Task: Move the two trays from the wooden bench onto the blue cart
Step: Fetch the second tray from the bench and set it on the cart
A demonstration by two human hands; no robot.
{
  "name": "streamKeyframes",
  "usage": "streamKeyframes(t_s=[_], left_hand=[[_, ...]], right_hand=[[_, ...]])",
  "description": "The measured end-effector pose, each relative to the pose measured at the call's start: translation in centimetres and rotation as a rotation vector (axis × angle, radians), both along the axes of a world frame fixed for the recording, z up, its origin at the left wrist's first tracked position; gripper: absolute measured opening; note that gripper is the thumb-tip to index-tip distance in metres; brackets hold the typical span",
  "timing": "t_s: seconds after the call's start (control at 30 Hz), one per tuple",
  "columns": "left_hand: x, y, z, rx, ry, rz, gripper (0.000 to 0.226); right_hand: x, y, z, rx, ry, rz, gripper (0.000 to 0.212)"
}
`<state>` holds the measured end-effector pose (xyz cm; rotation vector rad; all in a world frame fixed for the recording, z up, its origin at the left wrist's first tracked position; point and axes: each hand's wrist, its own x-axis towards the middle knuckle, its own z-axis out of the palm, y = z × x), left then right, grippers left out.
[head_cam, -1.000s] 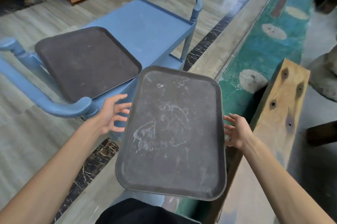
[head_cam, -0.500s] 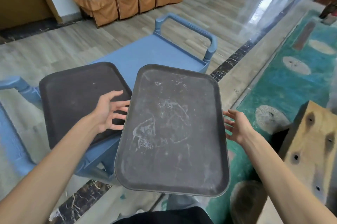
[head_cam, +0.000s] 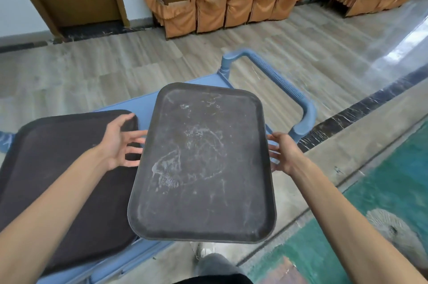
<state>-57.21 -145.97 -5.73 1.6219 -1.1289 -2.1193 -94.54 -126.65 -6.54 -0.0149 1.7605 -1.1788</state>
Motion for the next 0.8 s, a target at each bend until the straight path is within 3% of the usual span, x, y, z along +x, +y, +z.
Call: streamKeyframes(t_s=[0.4,0.8], left_hand=[[-8.8,-7.7,-3.4,0.095,-0.005,0.223,0.083],[-10.8,-9.6,-7.1,0.160,0.016,0.226,0.088]], right_hand=[[-11.3,-13.7,-2.6,0.070,-0.095,0.120,0.028],[-14.6,-16.8,-5.8,0.105,-0.108,0.138,0.030]])
